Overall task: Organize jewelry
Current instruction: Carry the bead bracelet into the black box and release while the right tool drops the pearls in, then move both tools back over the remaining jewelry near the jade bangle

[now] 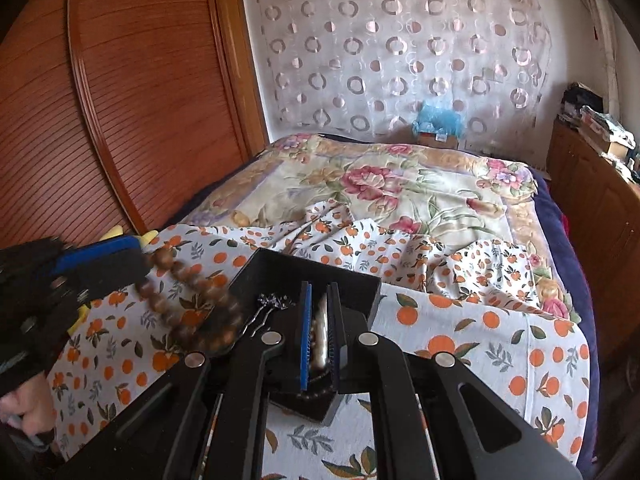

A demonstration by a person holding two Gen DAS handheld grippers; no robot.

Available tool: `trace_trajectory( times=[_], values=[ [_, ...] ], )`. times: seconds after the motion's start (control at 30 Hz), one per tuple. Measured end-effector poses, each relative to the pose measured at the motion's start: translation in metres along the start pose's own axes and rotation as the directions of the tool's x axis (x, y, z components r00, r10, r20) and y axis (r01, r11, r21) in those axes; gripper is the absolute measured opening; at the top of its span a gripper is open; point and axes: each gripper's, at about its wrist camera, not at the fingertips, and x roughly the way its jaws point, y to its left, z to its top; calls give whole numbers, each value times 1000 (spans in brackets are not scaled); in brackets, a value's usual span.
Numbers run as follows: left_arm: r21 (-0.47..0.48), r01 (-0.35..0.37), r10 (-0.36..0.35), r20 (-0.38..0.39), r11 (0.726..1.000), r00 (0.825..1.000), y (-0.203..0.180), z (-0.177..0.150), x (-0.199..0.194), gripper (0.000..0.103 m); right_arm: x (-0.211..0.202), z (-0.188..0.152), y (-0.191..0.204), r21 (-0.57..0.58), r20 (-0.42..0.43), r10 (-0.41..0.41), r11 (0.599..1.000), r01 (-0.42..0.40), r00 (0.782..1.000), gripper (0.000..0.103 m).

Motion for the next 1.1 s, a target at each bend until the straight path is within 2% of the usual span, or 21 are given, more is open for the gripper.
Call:
trace_trajectory(
  times=[0.1, 0.13, 0.27, 0.3, 0.5, 0.73, 0.8, 0.9, 0.93, 1.0, 1.1],
  values=[
    [-3, -2, 2, -18, 1000, 1000, 4, 1, 12, 12, -9, -6, 0, -7, 5, 1, 1000, -1, 1000, 21],
    [-2, -4, 4, -23, 1000, 1000, 5, 0, 14, 12, -12, -8, -1, -11, 7, 2, 1000, -2, 1000, 22],
    [24, -20, 21, -66, 1000, 998, 1, -7, 28, 13, -27, -26, 1, -35, 16, -7, 999, 8, 1000, 22],
    [29, -27, 29, -68, 999, 997, 1, -11, 29, 17, -31, -33, 3, -41, 23, -13, 999, 14, 1000, 22],
    [19, -17, 18, -83, 1000, 996, 3, -34, 19, 23, -48, -69, 7, -41, 29, -2, 999, 3, 1000, 22],
    [77, -23, 29, -81, 997, 996, -7, -67, -6, 34, -63, -118, 19, -40, 7, 10, 999, -10, 1000, 22],
    [88, -16, 23, -79, 996, 997, -9, -75, -14, 41, -66, -126, 23, -47, -1, 14, 999, -14, 1000, 22],
    [115, -12, 23, -89, 993, 996, -15, -91, -26, 44, -73, -141, 30, -59, -18, 3, 998, -4, 1000, 22],
    [119, -12, 22, -90, 993, 996, -17, -97, -29, 44, -76, -147, 31, -60, -20, -4, 998, 3, 1000, 22],
    [116, 7, 5, -98, 993, 995, -19, -107, -35, 53, -81, -156, 33, -56, -31, 5, 998, -7, 999, 22],
    [113, 22, -10, -107, 993, 994, -22, -121, -43, 56, -89, -167, 36, -70, -44, -1, 998, -2, 999, 22]
  ],
)
